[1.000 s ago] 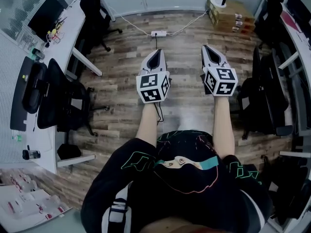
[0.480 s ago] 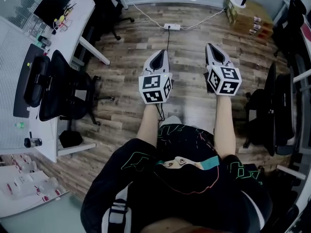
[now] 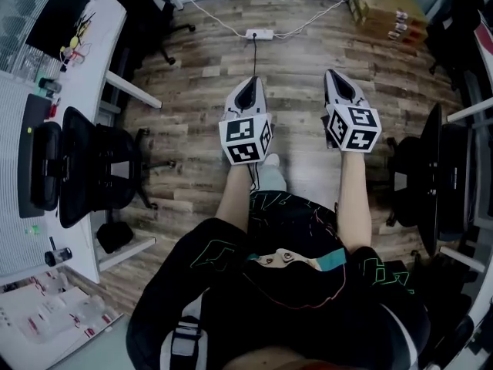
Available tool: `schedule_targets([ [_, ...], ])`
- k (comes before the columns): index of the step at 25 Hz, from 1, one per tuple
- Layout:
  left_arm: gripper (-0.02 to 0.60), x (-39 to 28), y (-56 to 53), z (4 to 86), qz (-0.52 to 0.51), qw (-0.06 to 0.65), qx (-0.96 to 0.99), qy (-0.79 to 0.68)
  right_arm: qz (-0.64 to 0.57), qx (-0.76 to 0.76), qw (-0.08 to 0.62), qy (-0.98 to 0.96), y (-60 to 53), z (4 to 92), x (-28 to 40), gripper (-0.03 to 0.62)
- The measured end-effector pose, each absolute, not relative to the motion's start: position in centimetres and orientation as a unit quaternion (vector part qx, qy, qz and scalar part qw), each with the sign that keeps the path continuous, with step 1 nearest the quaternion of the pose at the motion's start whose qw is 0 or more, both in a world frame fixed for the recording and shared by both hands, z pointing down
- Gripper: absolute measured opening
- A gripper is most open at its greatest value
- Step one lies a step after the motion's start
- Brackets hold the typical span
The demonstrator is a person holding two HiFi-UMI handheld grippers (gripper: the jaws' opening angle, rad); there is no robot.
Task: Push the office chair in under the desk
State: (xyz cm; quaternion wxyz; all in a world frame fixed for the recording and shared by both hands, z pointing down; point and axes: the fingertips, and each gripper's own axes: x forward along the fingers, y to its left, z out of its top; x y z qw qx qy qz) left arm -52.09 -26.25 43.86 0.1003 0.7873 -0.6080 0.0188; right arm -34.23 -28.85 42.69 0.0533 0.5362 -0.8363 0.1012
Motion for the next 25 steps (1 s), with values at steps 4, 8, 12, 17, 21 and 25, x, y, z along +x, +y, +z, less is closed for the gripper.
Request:
schedule_targets([
  [4, 0.008, -50.7, -31.3, 43.7, 0.039, 0.094, 0.809, -0.579, 0.115, 0.557, 0.038, -0.822, -33.5, 42.7, -33.5, 0.005],
  [8, 0.009, -51.7, -35.0, 45.4, 0.056, 0.101, 0.813, -0.571, 0.134, 0.581, 0.039, -0.802, -35.8, 45.2, -33.5, 0.005],
  [12, 0.008, -48.7, -38.0, 46.7, 0.076, 0.108, 0.838, -0.53, 0.158, 0.639, 0.038, -0.752, -35.8, 47.1, -29.4, 0.005],
  [17, 0.008, -39.5, -39.4, 47.3, 0.104, 0.102, 0.901, -0.41, 0.175, 0.724, 0.03, -0.666, -33.9, 47.6, -21.8, 0.005],
  [21, 0.009, -31.6, -38.5, 47.6, 0.116, 0.095, 0.939, -0.308, 0.176, 0.784, 0.025, -0.595, -30.0, 47.8, -16.2, 0.005],
  [25, 0.009, -23.5, -35.6, 47.6, 0.119, 0.087, 0.966, -0.213, 0.173, 0.837, 0.017, -0.519, -24.4, 47.6, -10.6, 0.005],
])
